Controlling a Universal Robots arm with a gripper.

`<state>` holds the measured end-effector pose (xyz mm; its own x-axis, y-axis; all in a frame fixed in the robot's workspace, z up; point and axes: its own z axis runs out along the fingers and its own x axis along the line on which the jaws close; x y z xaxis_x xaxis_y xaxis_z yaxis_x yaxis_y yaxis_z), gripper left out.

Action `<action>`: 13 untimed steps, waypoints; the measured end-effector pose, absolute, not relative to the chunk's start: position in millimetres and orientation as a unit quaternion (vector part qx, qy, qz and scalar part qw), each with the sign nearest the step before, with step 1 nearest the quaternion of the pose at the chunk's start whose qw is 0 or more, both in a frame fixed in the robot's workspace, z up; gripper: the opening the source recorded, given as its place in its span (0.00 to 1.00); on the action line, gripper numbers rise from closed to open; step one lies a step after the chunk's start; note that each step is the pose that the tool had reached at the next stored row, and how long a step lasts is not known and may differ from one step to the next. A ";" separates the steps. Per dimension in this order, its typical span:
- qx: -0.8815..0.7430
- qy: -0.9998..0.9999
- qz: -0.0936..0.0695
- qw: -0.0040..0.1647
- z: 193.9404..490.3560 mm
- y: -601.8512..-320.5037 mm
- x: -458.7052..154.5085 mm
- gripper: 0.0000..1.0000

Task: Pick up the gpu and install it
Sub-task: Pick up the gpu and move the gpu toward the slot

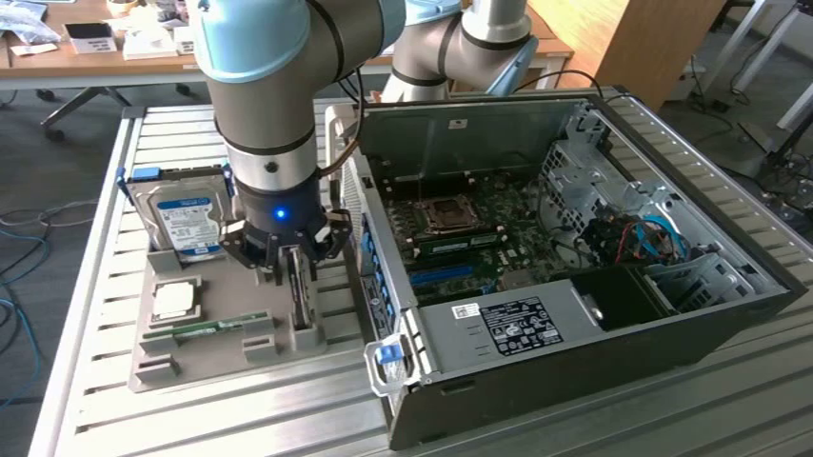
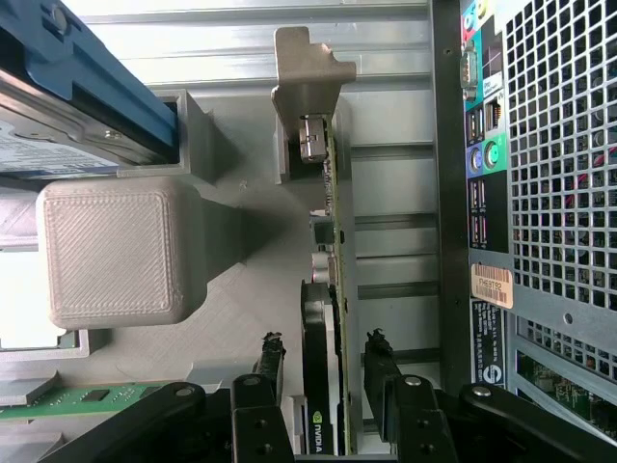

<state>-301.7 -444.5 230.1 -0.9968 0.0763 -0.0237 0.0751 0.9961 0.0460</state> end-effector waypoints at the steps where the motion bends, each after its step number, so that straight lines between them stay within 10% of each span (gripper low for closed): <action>1: 0.038 0.999 0.023 0.013 230.1 -444.5 -301.7 0.47; 13: 0.038 0.999 0.023 0.013 230.2 -444.5 -301.7 0.33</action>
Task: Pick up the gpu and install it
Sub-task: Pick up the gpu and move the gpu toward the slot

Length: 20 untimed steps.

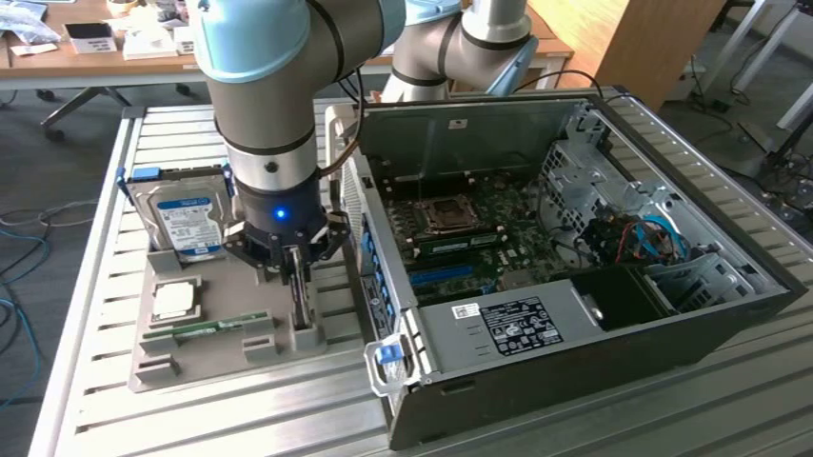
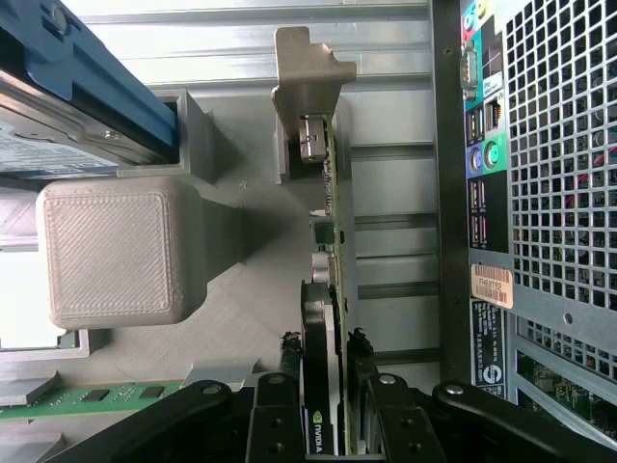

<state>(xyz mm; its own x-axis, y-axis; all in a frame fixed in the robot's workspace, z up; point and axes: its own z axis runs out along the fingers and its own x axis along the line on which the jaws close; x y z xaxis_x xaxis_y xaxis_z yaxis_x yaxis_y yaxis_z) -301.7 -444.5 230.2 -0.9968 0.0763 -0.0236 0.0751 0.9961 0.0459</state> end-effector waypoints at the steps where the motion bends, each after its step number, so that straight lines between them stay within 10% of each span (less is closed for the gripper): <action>1: 0.038 0.999 0.023 0.013 230.1 -444.5 -301.7 0.33; 20: 0.038 0.999 0.023 0.013 230.2 -444.5 -301.7 0.27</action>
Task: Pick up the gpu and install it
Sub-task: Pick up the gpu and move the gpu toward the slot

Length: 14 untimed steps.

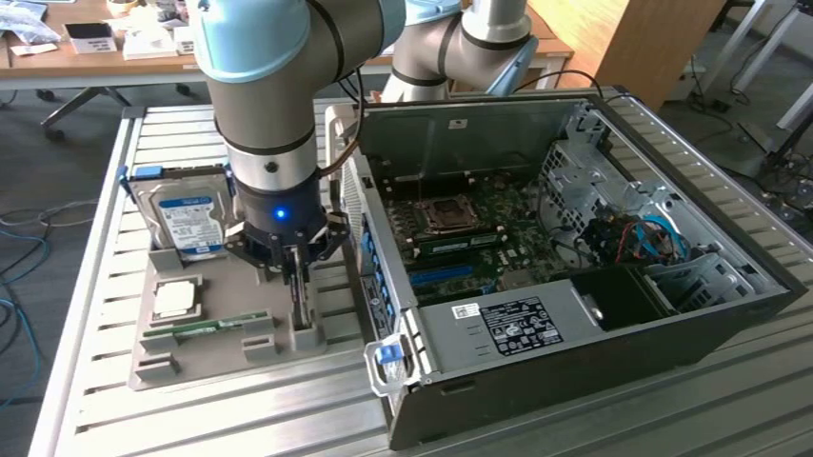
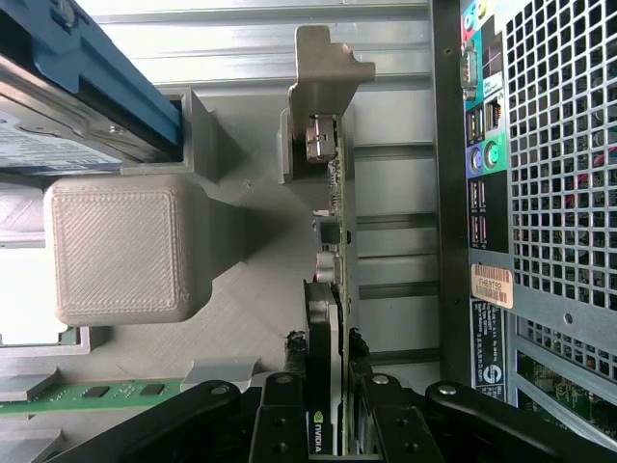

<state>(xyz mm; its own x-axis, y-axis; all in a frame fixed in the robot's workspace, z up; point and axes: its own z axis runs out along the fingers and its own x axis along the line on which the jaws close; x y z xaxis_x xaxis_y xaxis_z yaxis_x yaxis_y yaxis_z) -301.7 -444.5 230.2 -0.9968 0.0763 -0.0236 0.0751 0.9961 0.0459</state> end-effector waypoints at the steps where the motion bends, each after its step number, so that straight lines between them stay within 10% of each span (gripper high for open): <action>1: 0.038 0.999 0.022 0.013 230.2 -444.5 -301.7 0.27; 14: 0.014 1.000 0.023 0.012 230.1 -444.5 -301.7 0.27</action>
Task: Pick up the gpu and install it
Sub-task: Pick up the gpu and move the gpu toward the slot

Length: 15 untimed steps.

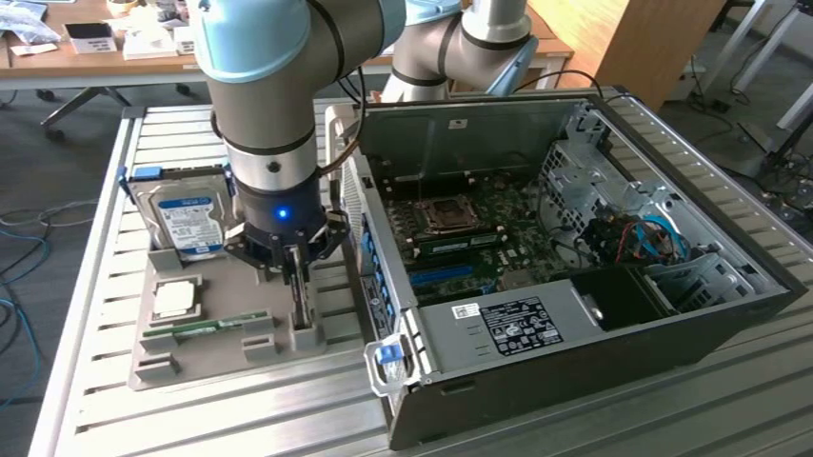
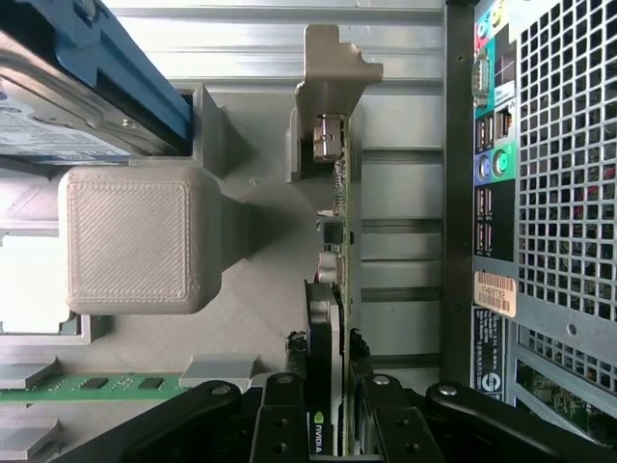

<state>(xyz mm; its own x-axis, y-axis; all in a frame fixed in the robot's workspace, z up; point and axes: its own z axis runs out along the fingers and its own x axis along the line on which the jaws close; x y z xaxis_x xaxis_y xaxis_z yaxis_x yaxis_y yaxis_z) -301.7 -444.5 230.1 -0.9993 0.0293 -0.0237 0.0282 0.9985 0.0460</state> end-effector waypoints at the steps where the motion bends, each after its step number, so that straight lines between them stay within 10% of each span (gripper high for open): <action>1: 0.014 1.000 0.023 0.012 230.1 -444.5 -301.7 0.27; 15: 0.014 1.000 0.023 0.012 248.7 -444.5 -301.6 0.27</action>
